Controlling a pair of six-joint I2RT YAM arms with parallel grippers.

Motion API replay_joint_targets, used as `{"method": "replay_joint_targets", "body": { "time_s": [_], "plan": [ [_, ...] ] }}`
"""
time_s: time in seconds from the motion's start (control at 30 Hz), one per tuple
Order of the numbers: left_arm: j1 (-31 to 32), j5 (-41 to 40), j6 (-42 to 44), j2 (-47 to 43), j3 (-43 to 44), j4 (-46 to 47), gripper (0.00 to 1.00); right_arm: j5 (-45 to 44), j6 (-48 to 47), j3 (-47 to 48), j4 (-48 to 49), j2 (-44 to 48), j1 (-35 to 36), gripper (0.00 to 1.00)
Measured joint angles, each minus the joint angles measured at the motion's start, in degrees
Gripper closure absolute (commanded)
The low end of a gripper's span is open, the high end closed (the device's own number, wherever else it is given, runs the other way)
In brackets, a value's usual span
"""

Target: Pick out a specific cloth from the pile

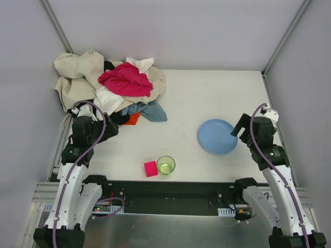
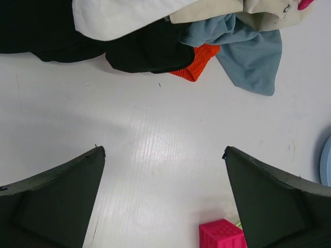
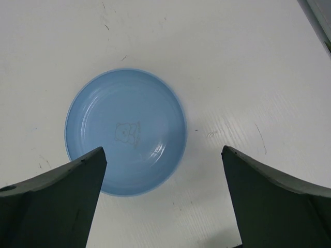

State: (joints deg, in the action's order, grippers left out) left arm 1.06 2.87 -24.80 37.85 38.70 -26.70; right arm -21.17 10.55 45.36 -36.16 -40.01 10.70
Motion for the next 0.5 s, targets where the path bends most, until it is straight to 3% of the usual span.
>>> {"method": "replay_joint_targets", "body": {
  "time_s": [0.2,0.5],
  "plan": [
    [0.0,1.1,-1.2,-1.6,-1.9,-1.7,0.01,1.9,1.4,-1.4,-3.1,3.5,0.0,0.04],
    [0.0,-0.5,-3.4,0.2,-2.4,-2.6,0.01,5.6,1.4,-2.2,-4.4,-1.9,0.0,0.04]
  ]
}}
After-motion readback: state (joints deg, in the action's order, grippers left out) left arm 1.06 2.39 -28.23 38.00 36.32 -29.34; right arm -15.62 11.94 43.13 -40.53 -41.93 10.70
